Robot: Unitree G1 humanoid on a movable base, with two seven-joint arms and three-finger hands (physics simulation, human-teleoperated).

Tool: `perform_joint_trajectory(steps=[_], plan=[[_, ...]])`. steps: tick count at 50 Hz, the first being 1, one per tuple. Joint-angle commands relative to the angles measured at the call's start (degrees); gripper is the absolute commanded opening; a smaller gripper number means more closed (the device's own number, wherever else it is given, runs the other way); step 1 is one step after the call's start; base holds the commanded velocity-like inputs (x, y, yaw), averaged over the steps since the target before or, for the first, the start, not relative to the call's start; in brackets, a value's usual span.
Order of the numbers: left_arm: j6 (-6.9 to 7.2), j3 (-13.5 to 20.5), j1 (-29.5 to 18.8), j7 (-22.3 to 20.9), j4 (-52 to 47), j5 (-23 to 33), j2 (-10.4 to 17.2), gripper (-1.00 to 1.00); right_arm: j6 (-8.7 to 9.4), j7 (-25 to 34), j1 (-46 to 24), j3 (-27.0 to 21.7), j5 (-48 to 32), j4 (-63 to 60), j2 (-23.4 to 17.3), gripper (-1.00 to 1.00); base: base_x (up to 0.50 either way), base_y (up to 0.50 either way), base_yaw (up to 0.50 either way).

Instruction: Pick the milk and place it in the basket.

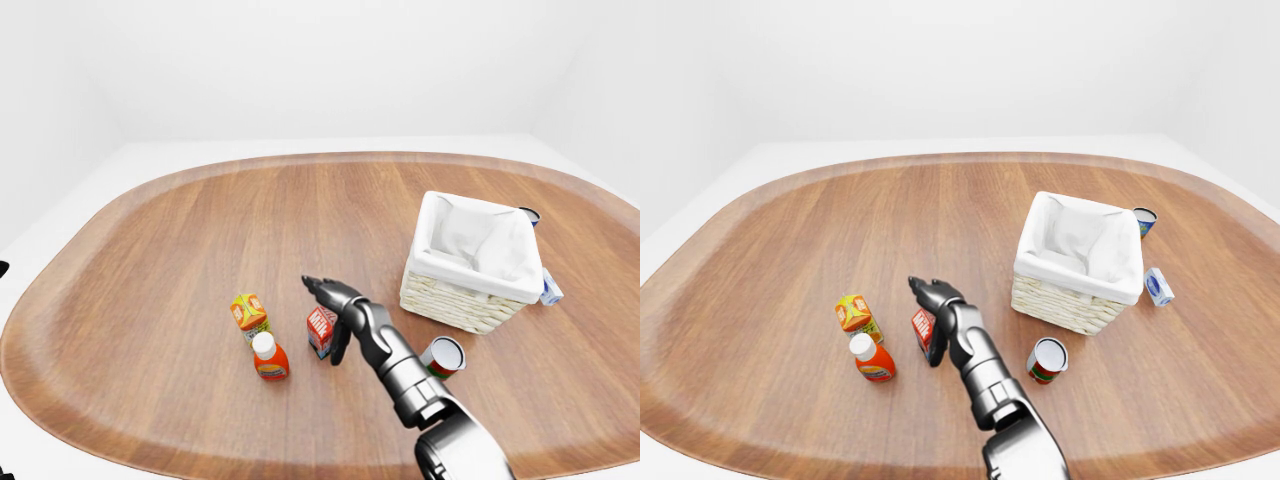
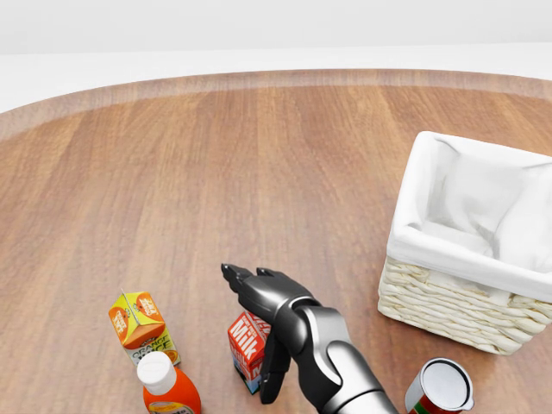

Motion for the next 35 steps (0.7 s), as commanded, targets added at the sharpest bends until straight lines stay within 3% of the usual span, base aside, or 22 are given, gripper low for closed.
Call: perform_joint_trajectory(steps=[1, 19, 20, 21, 22, 35], plan=[[-0.09, -0.02, -0.01, -0.05, 0.03, 0.01, 0.01, 1.0, 0.0, -1.29, -0.85, 0.01, 0.38, 2.54, 0.4, 1.0, 0.0, 0.0, 0.0], [-0.08, -0.02, 0.0, 0.01, 0.02, 0.03, 0.01, 1.0, 0.0, -3.26, -1.82, 0.01, 1.17, 5.65, 0.2, 1.0, 0.0, 0.0, 0.0], [-0.11, -0.01, 0.0, 0.01, 0.02, 0.03, 0.0, 1.0, 0.0, -2.96, -1.75, -0.06, 1.11, 5.43, 0.21, 0.62, 0.0, 0.0, 0.0], [-0.16, -0.02, -0.01, -0.02, 0.03, 0.04, 0.0, 1.0, 0.0, -2.89, -1.62, 0.01, 0.95, 5.05, 0.12, -0.11, 0.0, 0.0, 0.0], [-0.15, -0.02, 0.0, -0.01, 0.03, 0.05, 0.01, 1.0, 0.0, -2.88, -1.4, 0.21, 0.61, 4.47, -0.09, -1.0, 0.0, 0.0, 0.0], [-0.15, 0.0, 0.0, 0.09, 0.02, 0.04, -0.01, 1.0, 0.0, -2.75, -2.63, -0.05, -0.6, 3.88, 0.09, -1.0, 0.0, 0.0, 0.0]])
